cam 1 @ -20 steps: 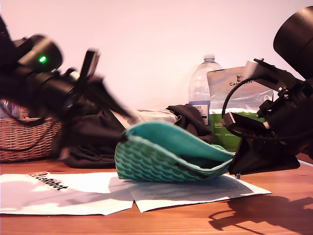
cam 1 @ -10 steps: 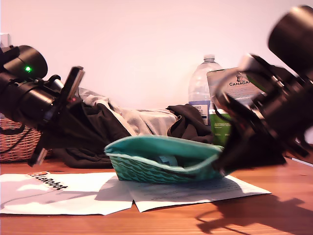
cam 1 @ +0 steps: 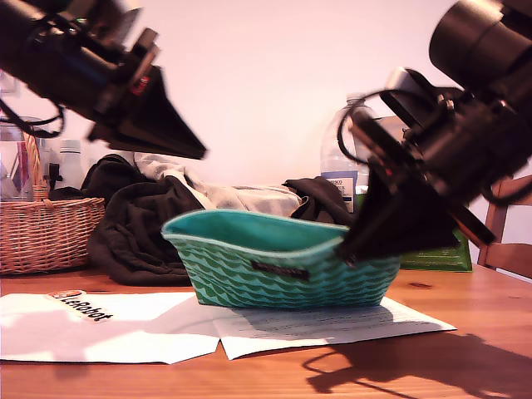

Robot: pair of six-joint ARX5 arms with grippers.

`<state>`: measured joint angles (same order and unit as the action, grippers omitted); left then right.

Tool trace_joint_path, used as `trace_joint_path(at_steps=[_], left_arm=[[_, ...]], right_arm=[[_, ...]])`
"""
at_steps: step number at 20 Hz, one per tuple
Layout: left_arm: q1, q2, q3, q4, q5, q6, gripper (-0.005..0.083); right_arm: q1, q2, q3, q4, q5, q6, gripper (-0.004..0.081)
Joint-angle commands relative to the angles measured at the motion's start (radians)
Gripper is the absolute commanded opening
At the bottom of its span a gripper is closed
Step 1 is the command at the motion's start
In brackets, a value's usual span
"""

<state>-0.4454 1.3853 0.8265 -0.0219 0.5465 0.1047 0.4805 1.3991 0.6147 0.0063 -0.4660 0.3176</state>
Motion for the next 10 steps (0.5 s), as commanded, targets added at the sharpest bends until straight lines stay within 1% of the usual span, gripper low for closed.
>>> trace_joint_path(at_steps=[1, 4, 6, 8, 10], left_arm=[[-0.037, 0.017, -0.009, 0.013, -0.006, 0.069, -0.0021], [-0.103, 0.015, -0.009, 0.056, -0.009, 0.154, -0.0013], [-0.143, 0.015, -0.009, 0.079, -0.021, 0.240, 0.0049], [-0.178, 0.015, -0.009, 0.084, -0.041, 0.293, 0.0157], [-0.204, 0.016, -0.009, 0.082, -0.061, 0.301, 0.0168]], right_arm=[[0.010, 0.000, 0.058, -0.020, -0.043, 0.002, -0.0012], [0.010, 0.000, 0.114, -0.079, -0.053, 0.001, -0.0012], [0.010, 0.000, 0.134, -0.089, -0.053, 0.001, -0.0012], [0.010, 0.000, 0.144, -0.095, -0.052, 0.002, -0.0012], [0.010, 0.000, 0.153, -0.095, -0.052, 0.002, -0.0012]])
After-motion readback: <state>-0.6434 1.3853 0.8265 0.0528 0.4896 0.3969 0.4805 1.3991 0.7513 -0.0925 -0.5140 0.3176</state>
